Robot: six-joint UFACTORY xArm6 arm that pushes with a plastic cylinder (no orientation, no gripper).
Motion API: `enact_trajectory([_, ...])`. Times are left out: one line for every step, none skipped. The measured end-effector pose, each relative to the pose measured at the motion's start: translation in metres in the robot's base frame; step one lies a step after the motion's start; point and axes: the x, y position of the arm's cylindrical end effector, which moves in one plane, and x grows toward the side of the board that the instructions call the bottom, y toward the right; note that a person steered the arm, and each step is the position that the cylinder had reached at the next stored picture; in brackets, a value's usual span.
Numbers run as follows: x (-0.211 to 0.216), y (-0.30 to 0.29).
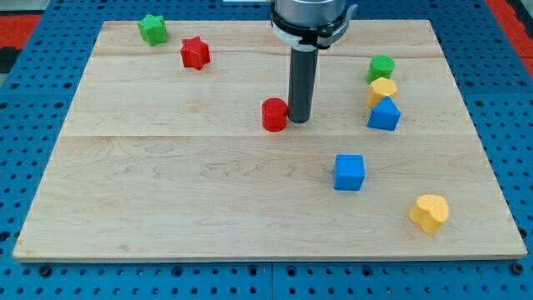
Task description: Slide yellow hexagon towards center
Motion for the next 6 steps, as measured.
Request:
enact_trajectory([-0.007,0.024])
enact_trajectory([-0.020,0.056])
enact_trajectory([0.008,0.042])
enact_trajectory([0.041,0.103])
enact_trajectory([0.031,0.195])
enact_trajectory([0.009,0.189])
